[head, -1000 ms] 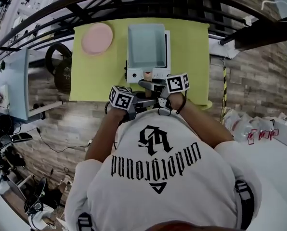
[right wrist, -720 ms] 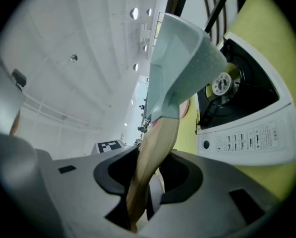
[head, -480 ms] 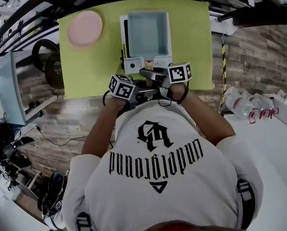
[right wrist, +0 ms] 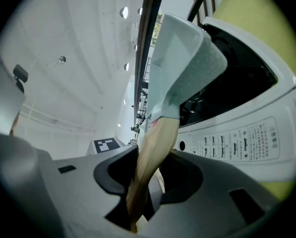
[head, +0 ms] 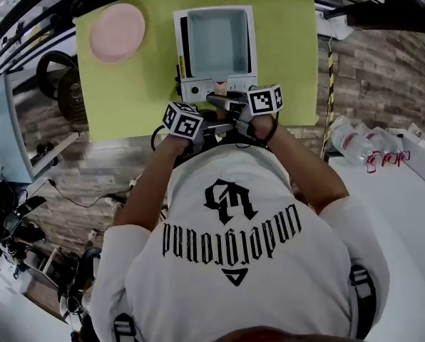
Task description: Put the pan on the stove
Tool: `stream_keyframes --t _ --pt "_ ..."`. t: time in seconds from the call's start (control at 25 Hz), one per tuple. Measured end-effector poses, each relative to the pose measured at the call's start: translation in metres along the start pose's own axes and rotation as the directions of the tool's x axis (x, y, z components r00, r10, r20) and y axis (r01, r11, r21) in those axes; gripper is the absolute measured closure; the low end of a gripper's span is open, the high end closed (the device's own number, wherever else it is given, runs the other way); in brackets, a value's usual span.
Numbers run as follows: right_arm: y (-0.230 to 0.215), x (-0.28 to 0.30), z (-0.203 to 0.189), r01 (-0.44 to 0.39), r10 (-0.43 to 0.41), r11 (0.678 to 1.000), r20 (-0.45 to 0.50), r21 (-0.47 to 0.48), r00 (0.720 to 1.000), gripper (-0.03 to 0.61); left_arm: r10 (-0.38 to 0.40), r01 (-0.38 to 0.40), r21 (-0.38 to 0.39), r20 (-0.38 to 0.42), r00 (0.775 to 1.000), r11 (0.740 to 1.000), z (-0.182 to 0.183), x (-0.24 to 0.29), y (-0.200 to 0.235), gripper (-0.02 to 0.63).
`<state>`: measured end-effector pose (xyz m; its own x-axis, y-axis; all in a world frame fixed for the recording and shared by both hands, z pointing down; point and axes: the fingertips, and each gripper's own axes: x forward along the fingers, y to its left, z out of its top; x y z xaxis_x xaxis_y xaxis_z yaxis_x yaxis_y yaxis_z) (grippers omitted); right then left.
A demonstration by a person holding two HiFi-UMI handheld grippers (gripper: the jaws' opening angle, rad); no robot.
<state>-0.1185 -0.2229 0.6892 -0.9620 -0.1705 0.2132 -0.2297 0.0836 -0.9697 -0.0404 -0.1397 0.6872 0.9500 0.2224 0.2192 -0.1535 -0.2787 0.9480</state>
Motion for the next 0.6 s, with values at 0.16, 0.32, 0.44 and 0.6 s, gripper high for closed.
stream_keyframes --t 0.16,0.32,0.44,0.6 --pt "-0.013 0.002 -0.003 0.0 0.0 1.0 -0.004 0.017 1.0 0.44 0.001 -0.001 -0.015 0.005 1.0 1.0 -0.003 0.003 0.011 0.48" --pt "-0.02 0.002 -0.004 -0.003 0.003 1.0 -0.01 0.023 1.0 0.439 0.008 -0.007 -0.026 0.007 1.0 1.0 -0.004 0.007 0.018 0.48" --pt "-0.026 0.002 -0.003 -0.003 0.003 1.0 -0.022 0.023 1.0 0.439 0.011 -0.01 -0.033 0.015 1.0 0.999 -0.003 0.01 0.023 0.48" --pt "-0.029 0.001 -0.003 -0.002 0.003 1.0 -0.032 0.025 0.999 0.439 0.011 -0.01 -0.04 0.023 1.0 0.999 -0.002 0.013 0.025 0.48"
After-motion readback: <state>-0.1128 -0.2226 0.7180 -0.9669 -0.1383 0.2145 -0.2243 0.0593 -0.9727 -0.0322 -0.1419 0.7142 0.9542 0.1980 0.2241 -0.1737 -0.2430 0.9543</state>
